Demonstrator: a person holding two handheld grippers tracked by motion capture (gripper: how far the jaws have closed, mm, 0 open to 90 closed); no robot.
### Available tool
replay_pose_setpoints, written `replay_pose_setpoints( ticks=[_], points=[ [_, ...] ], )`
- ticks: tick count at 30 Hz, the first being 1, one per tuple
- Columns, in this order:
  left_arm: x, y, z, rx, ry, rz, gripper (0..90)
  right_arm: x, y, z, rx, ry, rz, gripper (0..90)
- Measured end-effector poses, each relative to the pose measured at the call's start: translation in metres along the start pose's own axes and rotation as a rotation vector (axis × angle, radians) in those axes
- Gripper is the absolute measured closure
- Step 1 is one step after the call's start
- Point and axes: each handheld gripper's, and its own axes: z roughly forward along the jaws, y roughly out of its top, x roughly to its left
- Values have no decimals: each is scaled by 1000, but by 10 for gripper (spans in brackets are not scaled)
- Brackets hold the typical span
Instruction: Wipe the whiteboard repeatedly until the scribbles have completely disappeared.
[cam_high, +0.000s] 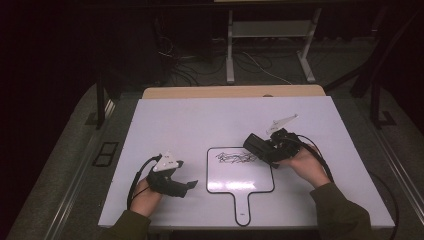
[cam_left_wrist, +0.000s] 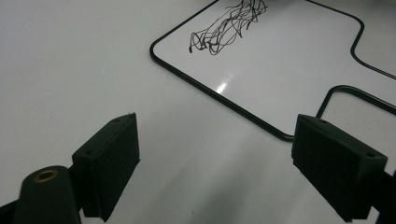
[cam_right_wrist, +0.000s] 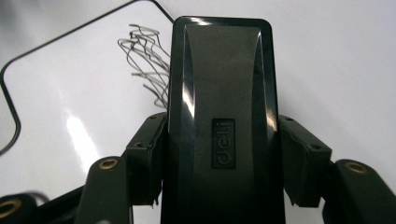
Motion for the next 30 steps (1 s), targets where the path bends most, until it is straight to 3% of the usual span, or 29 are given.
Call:
replay_pose_setpoints(
  ticks=[8,15,21,30],
  points=[
    [0,0,0,-1,-2,-1,141,1,14,17,20,7,-15,388],
    [0,0,0,-2,-1,-5,141,0,23,32,41,-15,-27,388],
    [1,-1,0,-5,0,-6,141,-2,23,43,60,-21,-16,388],
    [1,-1,1,-1,-2,-3,141,-1,20,51,97,-33,-46,388]
  ],
)
